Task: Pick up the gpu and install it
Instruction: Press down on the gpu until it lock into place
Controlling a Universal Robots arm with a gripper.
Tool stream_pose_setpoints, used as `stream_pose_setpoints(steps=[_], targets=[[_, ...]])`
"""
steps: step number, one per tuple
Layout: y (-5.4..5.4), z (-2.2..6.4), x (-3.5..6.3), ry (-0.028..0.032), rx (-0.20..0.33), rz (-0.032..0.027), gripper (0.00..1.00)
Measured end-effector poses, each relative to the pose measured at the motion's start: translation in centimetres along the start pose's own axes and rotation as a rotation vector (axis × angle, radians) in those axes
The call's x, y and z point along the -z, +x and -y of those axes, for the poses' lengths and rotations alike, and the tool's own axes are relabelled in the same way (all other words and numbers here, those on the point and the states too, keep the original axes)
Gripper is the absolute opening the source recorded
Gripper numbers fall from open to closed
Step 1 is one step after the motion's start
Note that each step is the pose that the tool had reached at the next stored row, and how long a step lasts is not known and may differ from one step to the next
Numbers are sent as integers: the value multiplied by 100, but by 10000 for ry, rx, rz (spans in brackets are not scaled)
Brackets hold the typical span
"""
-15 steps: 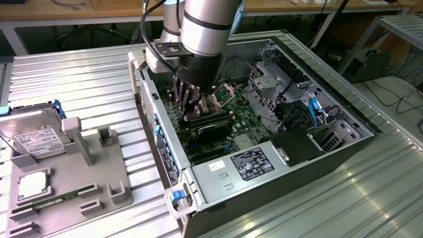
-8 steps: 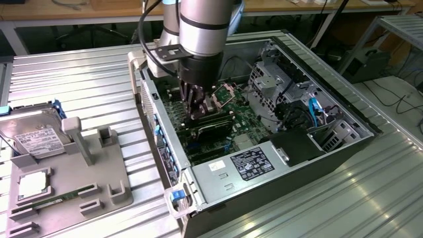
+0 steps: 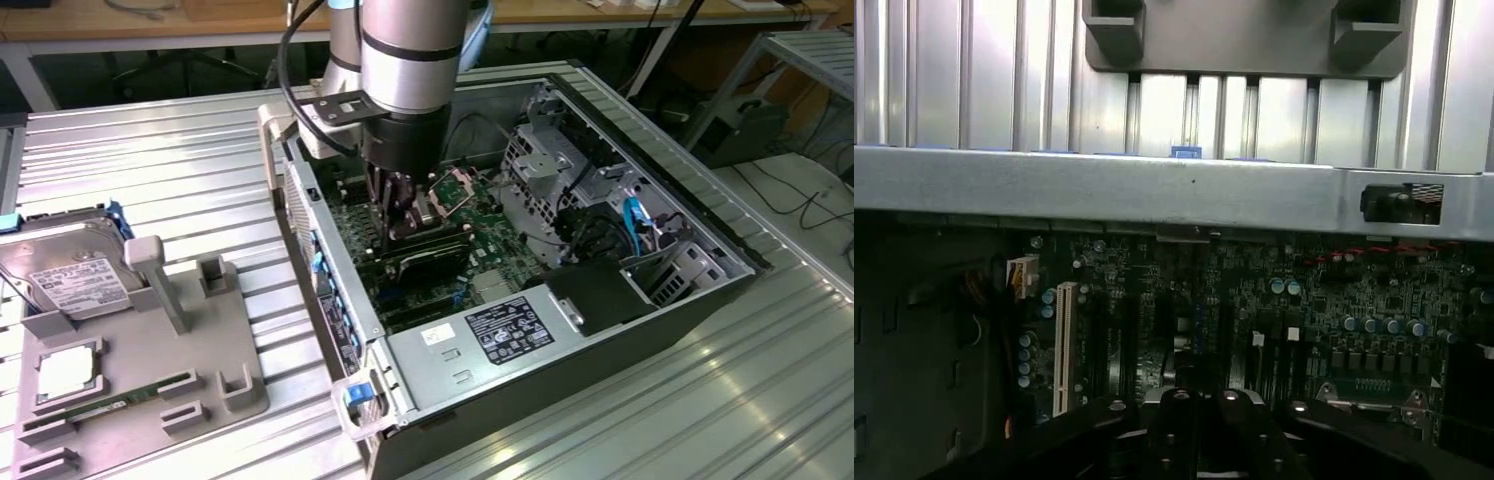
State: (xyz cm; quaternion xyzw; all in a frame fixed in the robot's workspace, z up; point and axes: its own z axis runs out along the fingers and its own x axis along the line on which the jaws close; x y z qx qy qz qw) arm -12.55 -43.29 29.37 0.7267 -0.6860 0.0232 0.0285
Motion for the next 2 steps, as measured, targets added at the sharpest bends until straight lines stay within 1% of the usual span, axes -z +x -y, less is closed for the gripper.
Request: stream_pose_setpoints(steps=[2], targets=[[0, 0, 0, 2, 0, 36, 11]])
